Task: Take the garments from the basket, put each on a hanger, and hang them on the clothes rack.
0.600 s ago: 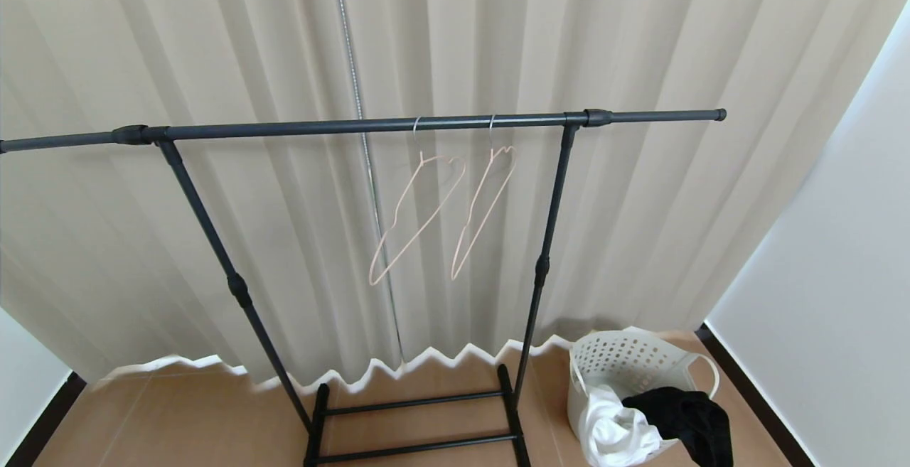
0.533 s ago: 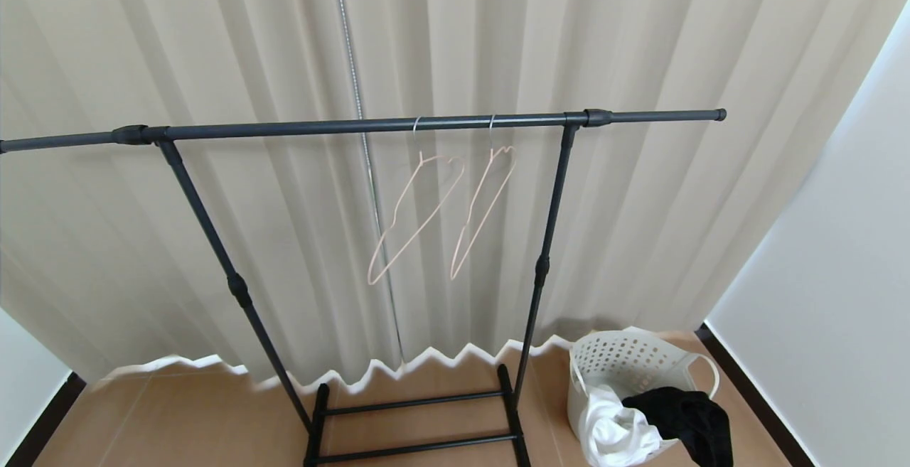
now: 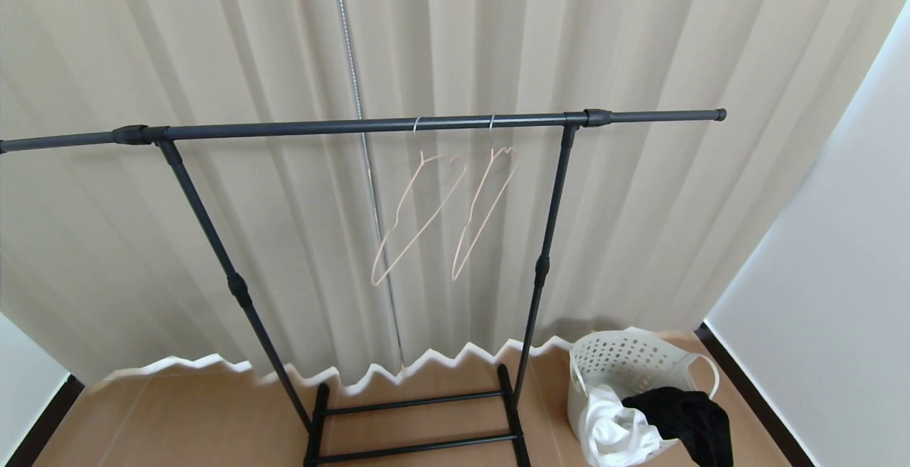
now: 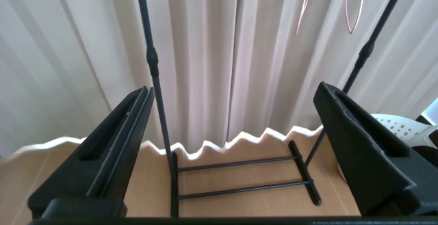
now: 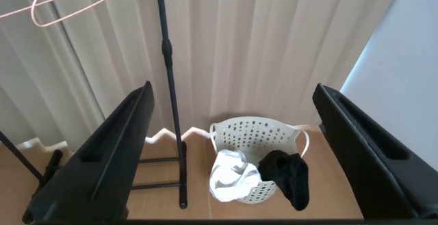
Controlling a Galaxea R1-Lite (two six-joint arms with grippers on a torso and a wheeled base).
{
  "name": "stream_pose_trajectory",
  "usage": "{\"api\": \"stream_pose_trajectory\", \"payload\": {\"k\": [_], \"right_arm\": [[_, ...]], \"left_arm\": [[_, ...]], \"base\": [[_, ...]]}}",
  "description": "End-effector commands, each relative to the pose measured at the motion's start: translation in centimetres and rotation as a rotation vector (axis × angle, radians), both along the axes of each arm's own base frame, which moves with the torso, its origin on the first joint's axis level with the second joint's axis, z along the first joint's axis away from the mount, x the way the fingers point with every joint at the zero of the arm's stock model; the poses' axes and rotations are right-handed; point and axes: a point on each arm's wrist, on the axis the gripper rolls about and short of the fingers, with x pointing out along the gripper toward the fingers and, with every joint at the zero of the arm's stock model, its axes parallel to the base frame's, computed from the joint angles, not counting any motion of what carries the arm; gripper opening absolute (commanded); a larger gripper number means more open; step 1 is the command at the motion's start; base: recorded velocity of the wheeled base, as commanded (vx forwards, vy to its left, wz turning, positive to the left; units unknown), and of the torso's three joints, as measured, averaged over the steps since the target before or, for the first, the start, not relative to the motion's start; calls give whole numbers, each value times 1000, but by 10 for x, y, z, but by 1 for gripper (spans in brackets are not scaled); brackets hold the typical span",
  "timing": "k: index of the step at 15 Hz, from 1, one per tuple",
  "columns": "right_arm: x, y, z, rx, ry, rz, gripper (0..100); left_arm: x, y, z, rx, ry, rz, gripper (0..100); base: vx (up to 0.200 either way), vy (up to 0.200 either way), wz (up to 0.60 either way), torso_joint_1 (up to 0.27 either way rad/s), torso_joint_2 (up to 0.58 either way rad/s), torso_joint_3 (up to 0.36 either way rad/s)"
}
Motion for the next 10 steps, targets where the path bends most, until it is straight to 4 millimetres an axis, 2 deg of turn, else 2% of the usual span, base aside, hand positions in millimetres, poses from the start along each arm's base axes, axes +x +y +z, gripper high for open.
{"api": "stream_pose_trajectory", "payload": {"k": [1,8,10], "right_arm": [[0,0,0,0,-1,0,100],[0,0,0,-5,4,-1,100],[0,0,0,-5,4,-1,100]], "left_arm": [[0,0,0,1,1,0,100],[0,0,0,2,1,3,100],[0,0,0,2,1,5,100]], "base": [[0,0,0,0,0,0],[0,0,0,-7,11,7],[0,0,0,-132,315,168]]}}
